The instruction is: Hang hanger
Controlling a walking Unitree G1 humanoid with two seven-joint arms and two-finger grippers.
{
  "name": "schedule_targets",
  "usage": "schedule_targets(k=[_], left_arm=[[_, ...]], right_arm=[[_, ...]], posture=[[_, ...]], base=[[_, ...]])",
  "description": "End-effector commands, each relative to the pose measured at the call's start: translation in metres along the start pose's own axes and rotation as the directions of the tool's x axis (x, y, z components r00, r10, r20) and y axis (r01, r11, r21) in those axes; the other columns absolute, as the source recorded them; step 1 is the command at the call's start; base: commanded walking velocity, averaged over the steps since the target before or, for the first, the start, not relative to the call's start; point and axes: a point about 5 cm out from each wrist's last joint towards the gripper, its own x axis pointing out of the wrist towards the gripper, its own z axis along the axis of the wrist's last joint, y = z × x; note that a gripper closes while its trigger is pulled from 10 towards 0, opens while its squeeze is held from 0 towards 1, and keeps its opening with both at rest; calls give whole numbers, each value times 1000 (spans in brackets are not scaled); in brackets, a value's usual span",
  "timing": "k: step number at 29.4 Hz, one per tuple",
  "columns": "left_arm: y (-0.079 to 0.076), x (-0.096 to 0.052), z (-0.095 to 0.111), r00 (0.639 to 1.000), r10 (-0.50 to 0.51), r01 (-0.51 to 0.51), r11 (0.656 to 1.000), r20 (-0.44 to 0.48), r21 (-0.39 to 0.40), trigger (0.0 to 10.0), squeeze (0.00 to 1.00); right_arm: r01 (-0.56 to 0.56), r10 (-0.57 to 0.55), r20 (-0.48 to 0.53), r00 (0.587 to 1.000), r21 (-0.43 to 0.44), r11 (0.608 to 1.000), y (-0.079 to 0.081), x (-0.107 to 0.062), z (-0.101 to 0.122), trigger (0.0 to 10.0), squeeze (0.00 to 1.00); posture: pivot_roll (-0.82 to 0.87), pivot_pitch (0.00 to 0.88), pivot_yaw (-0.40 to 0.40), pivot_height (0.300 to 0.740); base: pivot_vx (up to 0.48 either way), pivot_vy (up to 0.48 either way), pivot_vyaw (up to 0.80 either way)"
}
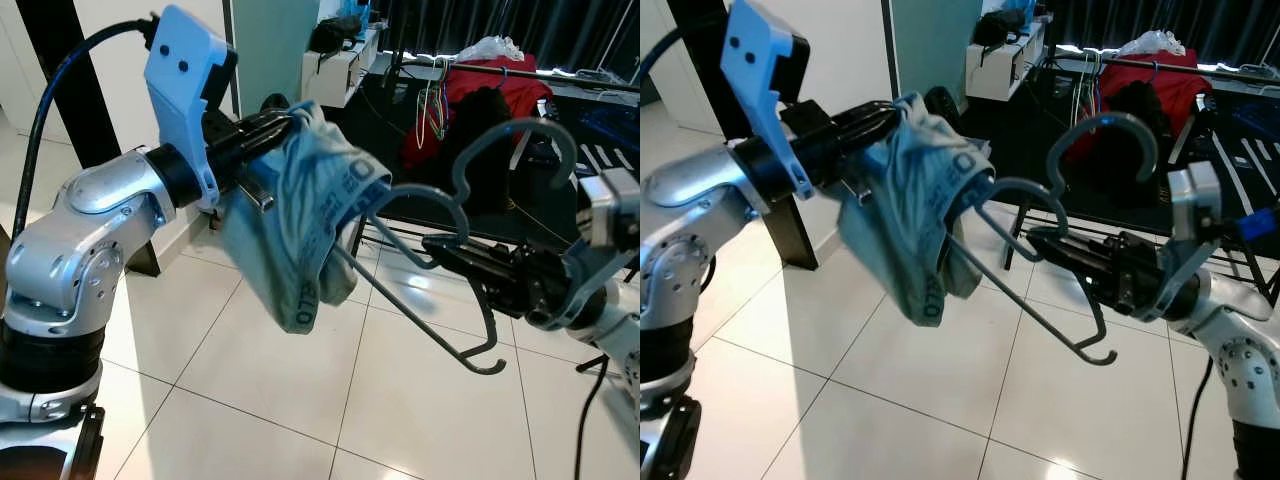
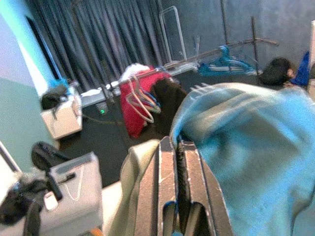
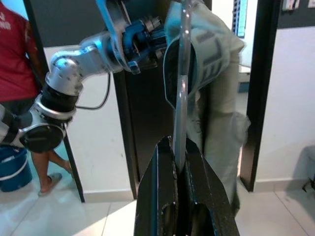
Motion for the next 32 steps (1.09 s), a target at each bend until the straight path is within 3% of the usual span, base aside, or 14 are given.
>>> schedule_targets(k=[1,7,15,23,27,32], left_arm=[[6,-1,-17,995,48,-46,999,-93,19,0,0],[13,-3,-21,986,113,-107,993,-120,53,0,0],[34,-11,-20,966,225,-217,973,-129,76,0,0],[38,-12,-22,956,260,-254,965,-133,64,0,0],[29,-9,-3,980,199,-199,980,-1,12,0,0],[28,-9,10,979,180,-178,983,96,-31,0,0]], right_arm=[[-78,82,74,994,-54,995,10,5,20,10000,0],[-69,71,56,996,-49,996,10,1,19,10000,0],[-31,34,83,996,-37,999,10,-8,26,10000,0],[-17,20,81,997,-42,999,9,-9,28,10000,0],[22,-20,49,999,-42,999,5,-7,22,10000,0],[35,-34,27,999,-35,999,4,-4,16,10000,0]], posture=[[24,43,-36,740],[18,45,-40,740],[16,49,-44,740],[14,49,-45,740],[14,50,-51,740],[16,49,-52,740]], base=[[0,0,0],[0,0,0],[0,0,0],[0,0,0],[0,0,0],[0,0,0]])
